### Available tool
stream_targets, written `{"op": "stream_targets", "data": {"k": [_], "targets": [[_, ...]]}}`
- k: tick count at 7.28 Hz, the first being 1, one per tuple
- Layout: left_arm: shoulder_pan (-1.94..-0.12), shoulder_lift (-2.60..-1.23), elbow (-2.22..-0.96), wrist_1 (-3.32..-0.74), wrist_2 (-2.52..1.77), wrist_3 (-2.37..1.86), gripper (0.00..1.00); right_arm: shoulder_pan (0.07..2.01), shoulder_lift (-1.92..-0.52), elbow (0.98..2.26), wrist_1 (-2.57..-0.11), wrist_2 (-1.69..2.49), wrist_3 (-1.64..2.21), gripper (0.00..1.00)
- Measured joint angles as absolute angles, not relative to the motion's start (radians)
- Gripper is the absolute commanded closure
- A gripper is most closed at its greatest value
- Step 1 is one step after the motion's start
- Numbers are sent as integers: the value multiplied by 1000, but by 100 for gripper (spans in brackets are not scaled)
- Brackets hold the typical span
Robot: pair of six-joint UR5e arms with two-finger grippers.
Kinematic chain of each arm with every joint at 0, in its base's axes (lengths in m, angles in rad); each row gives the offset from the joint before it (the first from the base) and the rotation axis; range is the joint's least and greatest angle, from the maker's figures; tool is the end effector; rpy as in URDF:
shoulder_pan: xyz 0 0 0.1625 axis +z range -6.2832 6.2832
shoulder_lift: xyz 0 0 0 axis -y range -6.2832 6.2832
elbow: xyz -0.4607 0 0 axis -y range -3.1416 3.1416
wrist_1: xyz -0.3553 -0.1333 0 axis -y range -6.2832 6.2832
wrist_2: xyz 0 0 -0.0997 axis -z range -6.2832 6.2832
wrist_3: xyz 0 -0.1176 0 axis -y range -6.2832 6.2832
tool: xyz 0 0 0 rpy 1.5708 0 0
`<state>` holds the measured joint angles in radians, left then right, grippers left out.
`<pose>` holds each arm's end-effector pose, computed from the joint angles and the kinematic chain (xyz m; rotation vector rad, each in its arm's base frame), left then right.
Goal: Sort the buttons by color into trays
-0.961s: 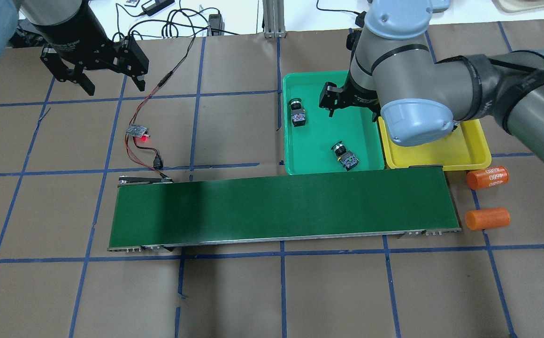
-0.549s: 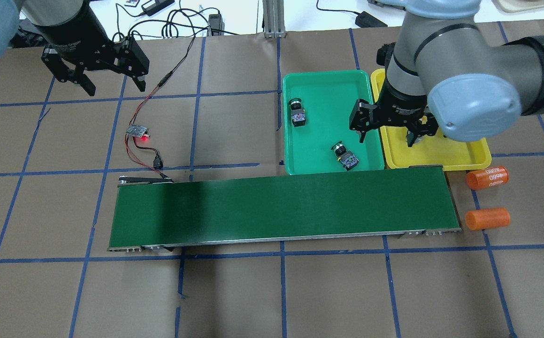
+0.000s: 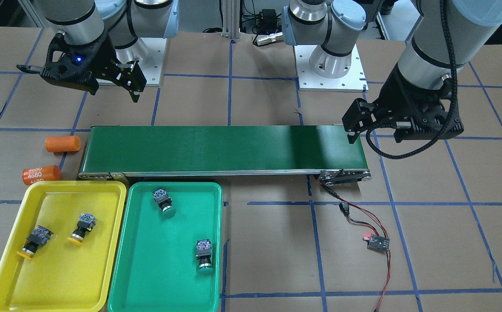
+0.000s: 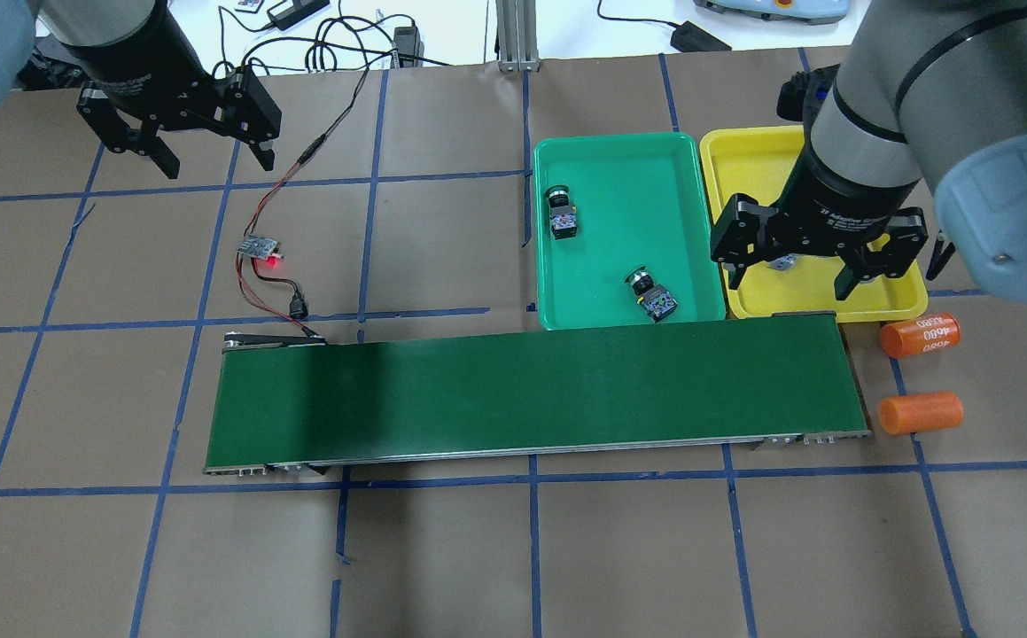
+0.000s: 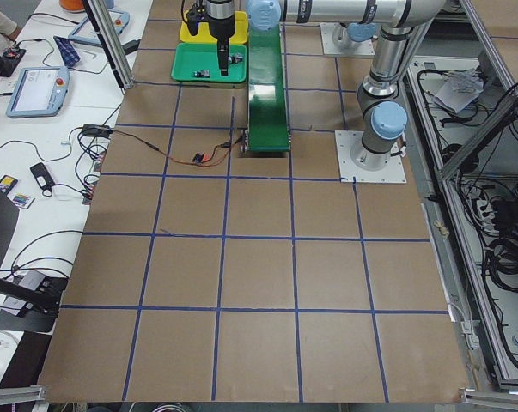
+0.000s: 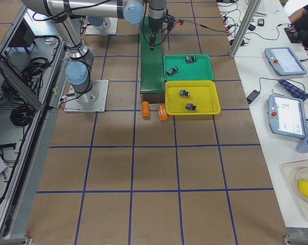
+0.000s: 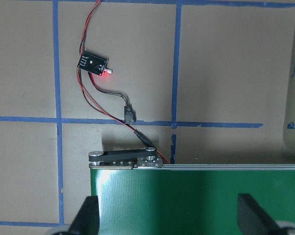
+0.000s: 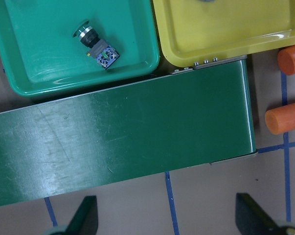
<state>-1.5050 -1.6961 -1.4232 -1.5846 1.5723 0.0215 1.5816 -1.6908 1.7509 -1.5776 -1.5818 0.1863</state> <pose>-0.0991 -0.5211 0.5108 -0.0695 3.1389 -0.0132 0.1362 -0.3914 0.4758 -0.2733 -3.1124 -0.0812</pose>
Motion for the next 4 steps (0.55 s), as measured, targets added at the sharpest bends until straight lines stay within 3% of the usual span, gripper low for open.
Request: {"op": "stream_targets", "data": {"k": [4], "targets": [[-1508, -1694, -1426, -1586, 1573, 21, 0, 1571, -1702, 1753, -1572, -1573, 184, 0]]}}
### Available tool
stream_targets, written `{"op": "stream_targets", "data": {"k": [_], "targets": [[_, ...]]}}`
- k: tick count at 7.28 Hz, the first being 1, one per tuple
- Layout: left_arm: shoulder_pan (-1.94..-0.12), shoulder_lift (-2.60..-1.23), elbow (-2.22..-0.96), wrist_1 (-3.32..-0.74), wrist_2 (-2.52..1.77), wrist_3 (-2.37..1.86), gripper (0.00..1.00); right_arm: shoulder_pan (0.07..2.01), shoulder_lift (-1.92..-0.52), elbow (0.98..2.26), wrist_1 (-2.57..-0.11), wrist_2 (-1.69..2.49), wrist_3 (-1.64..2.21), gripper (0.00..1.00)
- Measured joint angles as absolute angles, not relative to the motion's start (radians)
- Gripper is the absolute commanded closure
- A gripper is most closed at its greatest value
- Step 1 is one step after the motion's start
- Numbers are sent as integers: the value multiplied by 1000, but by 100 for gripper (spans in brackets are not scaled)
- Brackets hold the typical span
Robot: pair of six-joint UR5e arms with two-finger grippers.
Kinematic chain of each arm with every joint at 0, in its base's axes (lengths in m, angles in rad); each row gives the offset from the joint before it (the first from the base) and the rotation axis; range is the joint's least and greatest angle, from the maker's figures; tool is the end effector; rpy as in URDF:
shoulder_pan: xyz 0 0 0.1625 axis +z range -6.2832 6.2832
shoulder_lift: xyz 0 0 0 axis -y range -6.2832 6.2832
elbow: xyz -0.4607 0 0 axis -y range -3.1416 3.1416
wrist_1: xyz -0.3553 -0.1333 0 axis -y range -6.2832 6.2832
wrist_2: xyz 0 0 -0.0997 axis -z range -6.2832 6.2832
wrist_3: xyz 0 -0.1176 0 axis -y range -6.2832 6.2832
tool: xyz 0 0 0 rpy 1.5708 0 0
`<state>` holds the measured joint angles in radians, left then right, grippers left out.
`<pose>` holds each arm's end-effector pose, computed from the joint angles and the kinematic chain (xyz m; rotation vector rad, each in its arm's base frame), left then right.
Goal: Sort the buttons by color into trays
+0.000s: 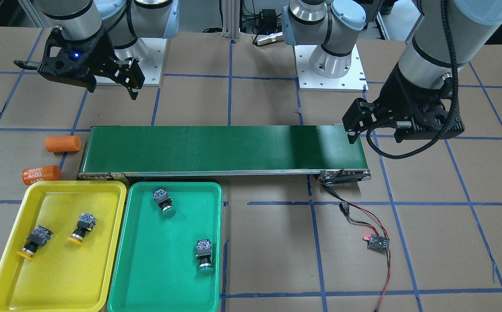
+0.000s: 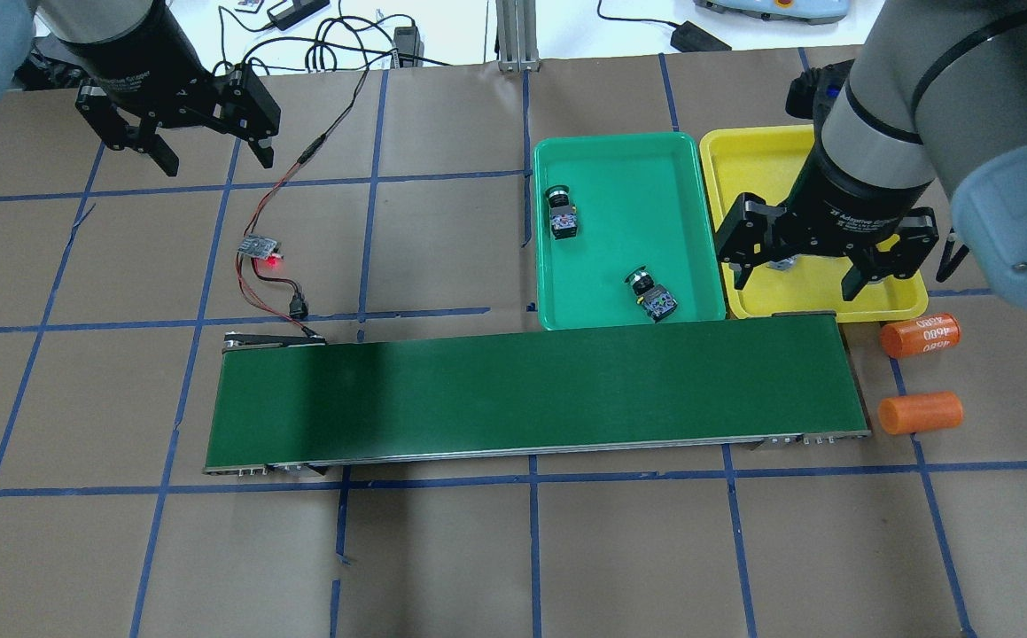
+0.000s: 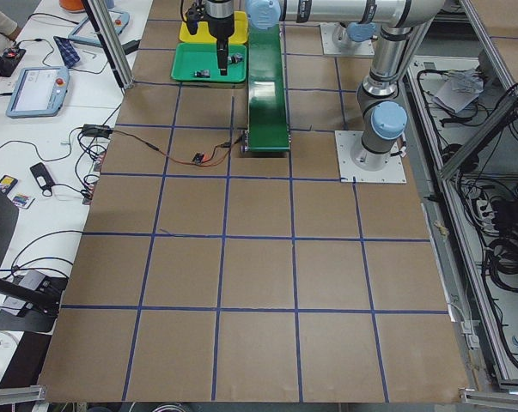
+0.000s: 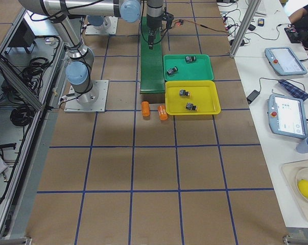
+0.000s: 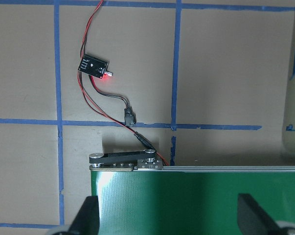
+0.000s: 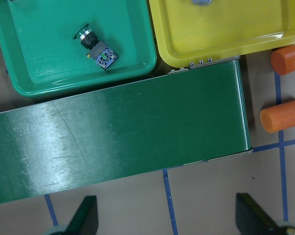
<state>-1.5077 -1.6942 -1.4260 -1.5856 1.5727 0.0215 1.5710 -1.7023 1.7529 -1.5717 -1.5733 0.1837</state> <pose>-0.1005 -0.5198 0.5104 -0.0653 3.1387 -0.0102 0.1331 -0.3881 0.4788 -0.2870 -3.1204 -0.0772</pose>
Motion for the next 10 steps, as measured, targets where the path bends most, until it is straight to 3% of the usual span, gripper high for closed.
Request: {"op": "stream_targets", "data": {"k": [10], "targets": [[-1564, -1593, -1497, -1658, 1586, 25, 0, 1543, -1744, 1752, -1563, -1601, 115, 0]]}}
